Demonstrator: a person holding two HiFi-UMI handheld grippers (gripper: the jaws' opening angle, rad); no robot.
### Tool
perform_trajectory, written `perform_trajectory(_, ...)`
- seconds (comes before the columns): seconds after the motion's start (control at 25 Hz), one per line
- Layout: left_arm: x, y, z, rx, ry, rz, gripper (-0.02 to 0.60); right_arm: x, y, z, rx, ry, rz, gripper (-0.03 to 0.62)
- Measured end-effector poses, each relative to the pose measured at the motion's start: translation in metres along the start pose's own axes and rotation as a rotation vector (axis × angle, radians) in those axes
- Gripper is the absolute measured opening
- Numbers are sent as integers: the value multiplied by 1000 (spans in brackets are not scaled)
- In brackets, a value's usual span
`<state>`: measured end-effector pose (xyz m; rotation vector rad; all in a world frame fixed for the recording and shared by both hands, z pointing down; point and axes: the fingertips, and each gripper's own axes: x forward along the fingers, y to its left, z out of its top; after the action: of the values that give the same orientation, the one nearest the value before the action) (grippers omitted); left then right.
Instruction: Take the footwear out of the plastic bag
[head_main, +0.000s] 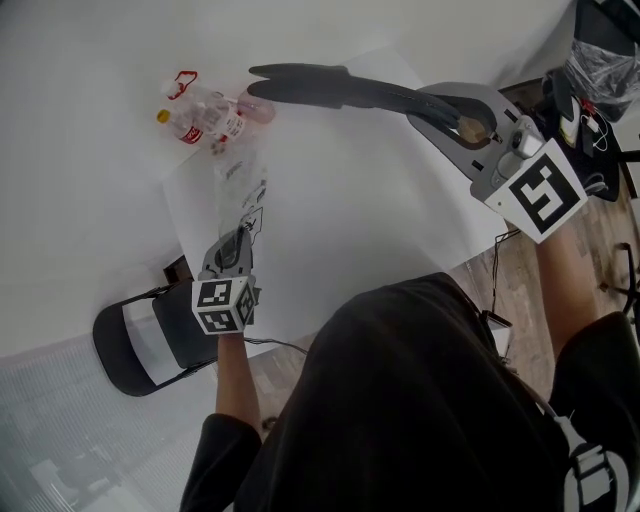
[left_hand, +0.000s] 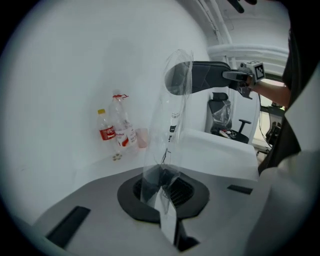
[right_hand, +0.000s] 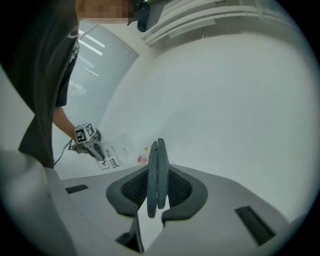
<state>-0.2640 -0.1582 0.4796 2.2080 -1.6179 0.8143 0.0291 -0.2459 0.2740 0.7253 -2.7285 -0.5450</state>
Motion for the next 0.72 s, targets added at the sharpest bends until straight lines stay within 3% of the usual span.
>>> perform_trajectory(0.16, -8, -9, 28, -46, -41, 135, 22, -5, -13, -8, 100, -4, -177, 75)
perform_trajectory(0.24, -10, -11, 38, -73, -71, 168, 22, -4, -13, -18, 153, 0, -222, 75)
perform_trajectory(0.4, -4, -18, 43, -115, -91, 184, 23, -2, 2, -45, 244, 46, -236, 75)
perform_trajectory(0.72, 2, -34, 44, -107, -77, 172, 23, -11, 20, -71, 317, 76, -280, 74)
